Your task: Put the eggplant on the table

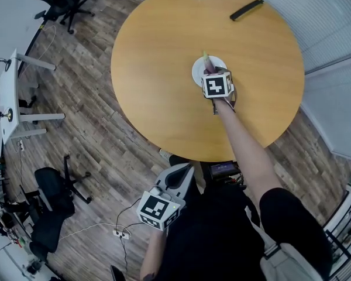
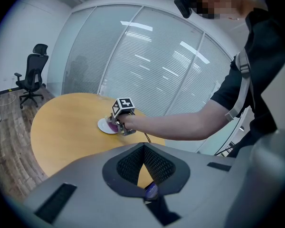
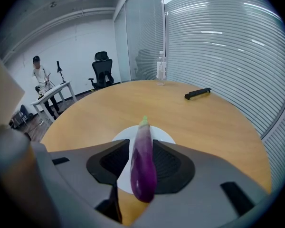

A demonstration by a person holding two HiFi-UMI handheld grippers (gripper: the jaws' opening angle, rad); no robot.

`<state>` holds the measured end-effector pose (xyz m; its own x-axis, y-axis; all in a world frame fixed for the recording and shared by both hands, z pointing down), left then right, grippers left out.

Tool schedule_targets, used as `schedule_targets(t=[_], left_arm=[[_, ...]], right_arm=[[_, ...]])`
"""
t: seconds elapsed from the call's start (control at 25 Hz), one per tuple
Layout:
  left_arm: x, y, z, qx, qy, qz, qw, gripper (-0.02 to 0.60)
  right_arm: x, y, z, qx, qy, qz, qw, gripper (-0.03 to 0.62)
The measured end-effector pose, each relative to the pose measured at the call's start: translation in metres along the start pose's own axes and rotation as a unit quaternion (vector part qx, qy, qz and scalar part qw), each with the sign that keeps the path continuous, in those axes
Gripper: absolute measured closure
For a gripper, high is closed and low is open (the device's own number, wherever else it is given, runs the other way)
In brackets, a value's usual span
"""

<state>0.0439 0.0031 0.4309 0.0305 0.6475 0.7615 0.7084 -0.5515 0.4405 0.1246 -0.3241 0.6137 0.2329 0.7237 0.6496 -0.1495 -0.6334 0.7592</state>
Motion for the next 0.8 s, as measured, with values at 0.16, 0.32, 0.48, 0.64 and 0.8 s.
schedule_targets(t=[0.16,0.32,0.48,0.64,0.8], left_arm=[[0.000,-0.004,0.002,-0.006,0.002,0.001,1.0000,0.571],[-0.001,-0.007,0.004,-0.010,0.007,0.005,0.9999,0.571],[-0.001,0.000,0.004,-0.008,0.013,0.000,0.9999,0.571],[-0.003,0.003,0.009,-0.002,0.021,-0.003,0.9998,0.571],[-0.012,0.008,0.012,0.009,0.031,-0.003,0.9995,0.571]], right_arm=[[-0.004,-0.009,0.000,-0.004,0.004,0.008,1.000,0.431],[-0.011,-0.022,-0.001,-0.009,0.001,0.014,1.000,0.434],[-0.024,-0.030,0.000,-0.011,0.001,0.035,0.999,0.452],[-0.026,-0.053,-0.007,-0.027,0.002,0.057,0.998,0.468],[-0.026,-0.081,-0.010,-0.031,0.009,0.081,0.996,0.509]])
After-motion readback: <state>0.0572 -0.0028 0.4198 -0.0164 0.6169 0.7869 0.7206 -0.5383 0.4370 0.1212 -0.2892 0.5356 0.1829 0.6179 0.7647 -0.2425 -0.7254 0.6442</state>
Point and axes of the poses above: the fingertips, and each gripper's own axes: y forward along the fingers, z to its right, x out of its underside, the point moved 2 cm from there along -y, backward along the fingers, and after that the axes turned 5 degrees about x, right-handed, at the moved point
